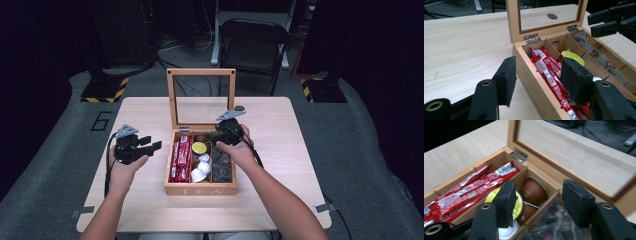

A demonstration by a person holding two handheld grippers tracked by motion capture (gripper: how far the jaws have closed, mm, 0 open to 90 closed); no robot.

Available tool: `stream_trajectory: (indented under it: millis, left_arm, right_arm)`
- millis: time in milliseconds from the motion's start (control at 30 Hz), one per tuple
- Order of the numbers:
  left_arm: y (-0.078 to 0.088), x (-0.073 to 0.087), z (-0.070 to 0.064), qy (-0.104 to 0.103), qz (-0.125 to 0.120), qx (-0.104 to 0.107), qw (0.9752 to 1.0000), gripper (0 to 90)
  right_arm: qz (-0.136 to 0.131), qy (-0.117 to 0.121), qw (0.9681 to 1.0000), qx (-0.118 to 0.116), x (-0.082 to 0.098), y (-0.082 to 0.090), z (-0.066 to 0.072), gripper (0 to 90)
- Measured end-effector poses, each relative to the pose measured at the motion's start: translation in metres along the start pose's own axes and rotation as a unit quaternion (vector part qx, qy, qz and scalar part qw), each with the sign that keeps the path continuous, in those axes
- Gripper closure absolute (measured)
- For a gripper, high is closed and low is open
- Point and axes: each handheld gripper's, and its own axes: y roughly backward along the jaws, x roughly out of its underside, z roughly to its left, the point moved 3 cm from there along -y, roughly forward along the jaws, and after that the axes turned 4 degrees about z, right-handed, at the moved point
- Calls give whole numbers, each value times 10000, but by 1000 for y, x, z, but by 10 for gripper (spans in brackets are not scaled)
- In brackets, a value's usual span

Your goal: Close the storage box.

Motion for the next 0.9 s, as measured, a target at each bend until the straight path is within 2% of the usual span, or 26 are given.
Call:
stream_trajectory:
  millis: [167, 267, 667, 700, 733, 900]
  left_arm:
    - [0, 0, 0, 1, 2, -7, 10000, 466]
    - [0, 0, 0, -33, 11, -21, 10000, 465]
    - [1, 0, 0, -15, -3, -39, 10000, 464]
    - [1, 0, 0, -19, -11, -41, 10000, 464]
    - [1, 0, 0, -26, -13, -43, 10000, 464]
    - [0, 1, 0, -29, 6, -43, 10000, 464]
  right_arm:
    - [55, 119, 9998, -162, 2, -6, 10, 440]
    - [80, 201, 9996, -174, 2, -10, 12, 437]
    - [234, 48, 9992, -313, 10, -25, 20, 386]
    - [267, -17, 9991, -322, 11, -26, 22, 382]
    - [268, 58, 9991, -329, 11, -28, 21, 375]
    - [301, -14, 9986, -436, 12, -32, 24, 353]
